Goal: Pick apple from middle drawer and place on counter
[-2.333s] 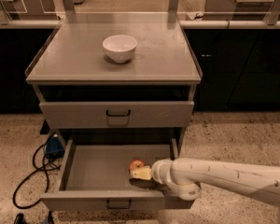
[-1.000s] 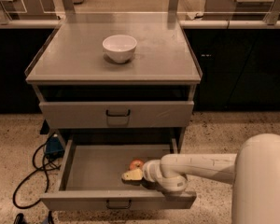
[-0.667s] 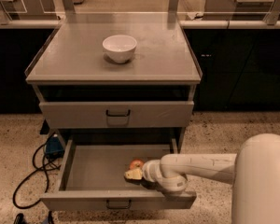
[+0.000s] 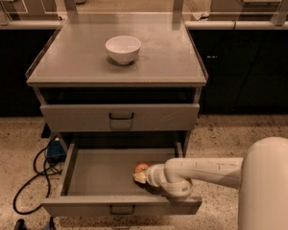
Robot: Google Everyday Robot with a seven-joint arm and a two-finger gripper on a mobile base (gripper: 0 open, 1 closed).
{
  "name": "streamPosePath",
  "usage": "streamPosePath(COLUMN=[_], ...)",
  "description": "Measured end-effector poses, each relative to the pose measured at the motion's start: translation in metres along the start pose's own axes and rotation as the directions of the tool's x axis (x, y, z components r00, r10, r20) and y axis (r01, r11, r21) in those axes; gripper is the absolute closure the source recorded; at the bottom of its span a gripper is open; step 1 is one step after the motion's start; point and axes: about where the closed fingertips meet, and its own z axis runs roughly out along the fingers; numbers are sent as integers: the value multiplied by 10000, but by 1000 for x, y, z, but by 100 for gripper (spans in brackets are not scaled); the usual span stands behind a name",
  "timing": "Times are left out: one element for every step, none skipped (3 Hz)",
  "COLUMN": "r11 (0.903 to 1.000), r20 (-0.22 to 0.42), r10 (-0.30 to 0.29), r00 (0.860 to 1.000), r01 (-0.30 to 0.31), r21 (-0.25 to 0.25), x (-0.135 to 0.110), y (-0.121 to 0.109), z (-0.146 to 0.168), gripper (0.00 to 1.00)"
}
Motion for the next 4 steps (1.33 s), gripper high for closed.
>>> streamPosePath(r11=[9989, 9903, 9789, 9741], r20=[-29, -221, -260, 634], r10=[51, 172, -225, -949], r00=[10000, 9996, 9994, 9935], r01=[-50, -139, 273, 795], r21=[472, 1381, 2025, 2117], x=[2, -8, -24, -71], y=[4, 33, 65, 86], z=[-12, -49, -106, -171], gripper=[89, 100, 100, 100])
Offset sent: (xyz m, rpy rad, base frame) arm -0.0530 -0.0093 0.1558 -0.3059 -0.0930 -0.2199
